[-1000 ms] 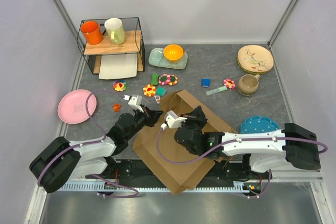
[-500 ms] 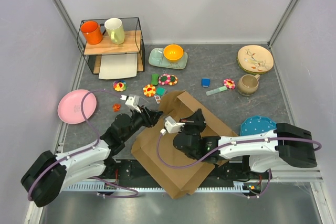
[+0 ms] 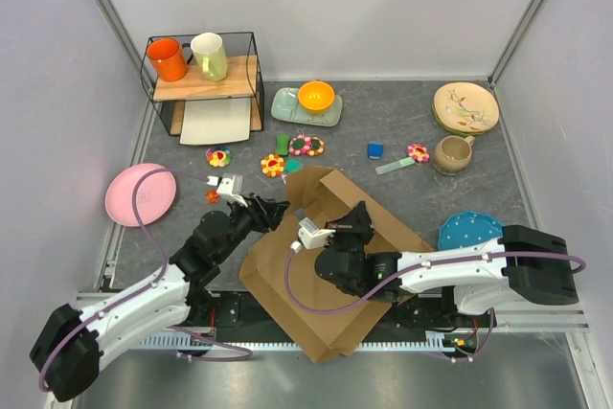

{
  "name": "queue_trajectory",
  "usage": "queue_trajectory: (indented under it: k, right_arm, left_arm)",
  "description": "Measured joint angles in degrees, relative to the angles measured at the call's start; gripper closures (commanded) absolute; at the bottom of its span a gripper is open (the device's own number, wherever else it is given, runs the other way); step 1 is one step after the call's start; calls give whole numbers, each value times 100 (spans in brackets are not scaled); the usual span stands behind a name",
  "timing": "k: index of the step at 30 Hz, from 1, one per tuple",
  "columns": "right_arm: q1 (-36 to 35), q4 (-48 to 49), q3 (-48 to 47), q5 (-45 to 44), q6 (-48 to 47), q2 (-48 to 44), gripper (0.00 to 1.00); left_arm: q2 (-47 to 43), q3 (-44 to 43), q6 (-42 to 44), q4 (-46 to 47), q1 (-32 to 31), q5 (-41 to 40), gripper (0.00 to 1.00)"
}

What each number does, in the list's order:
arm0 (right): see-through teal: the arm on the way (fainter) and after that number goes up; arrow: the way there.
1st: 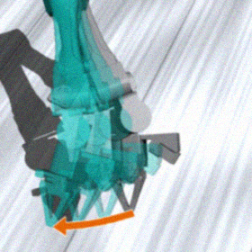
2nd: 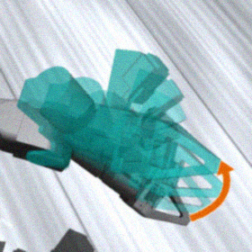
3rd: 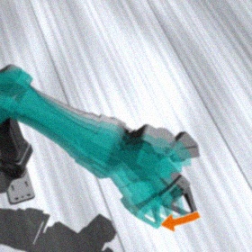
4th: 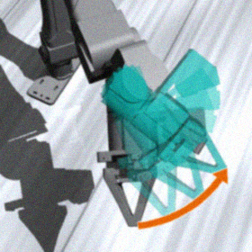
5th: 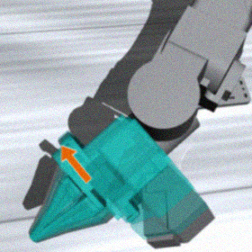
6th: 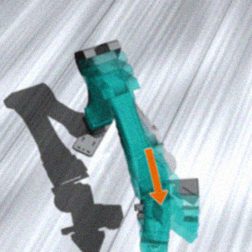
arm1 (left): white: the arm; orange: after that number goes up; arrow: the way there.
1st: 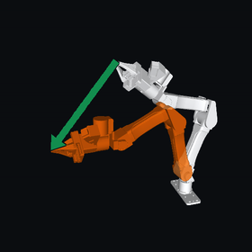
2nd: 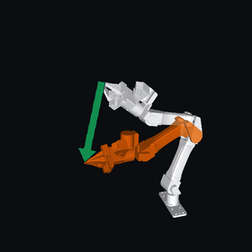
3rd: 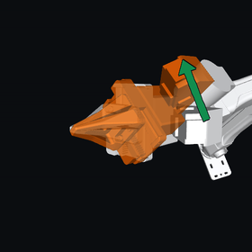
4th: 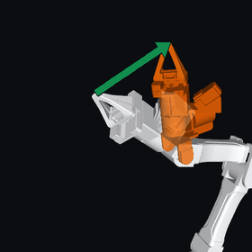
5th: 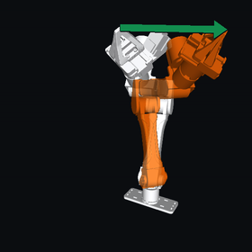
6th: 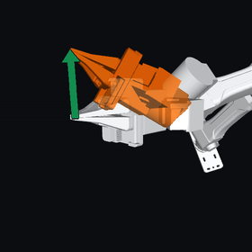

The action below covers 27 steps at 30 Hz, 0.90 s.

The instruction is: Fold the paper box

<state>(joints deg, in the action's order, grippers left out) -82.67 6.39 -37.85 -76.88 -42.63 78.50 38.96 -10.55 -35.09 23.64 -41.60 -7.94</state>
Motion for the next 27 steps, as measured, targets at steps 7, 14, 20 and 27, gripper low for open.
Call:
queue_trajectory:
  k: [7,14,20,27]
  right_arm:
    - [-168,-24,7,55,-155,-103,100]
    - [-195,173,22,254,-780,-111,100]
    - [-199,328,22,334,-970,-57,100]
    - [-205,348,39,317,-968,-42,100]
  left_arm:
    - [999,-13,24,256,0,-98,43]
    - [1711,7,22,1351,0,-144,44]
    - [2531,0,24,2022,0,-35,65]
    - [2459,153,52,2212,0,151,90]
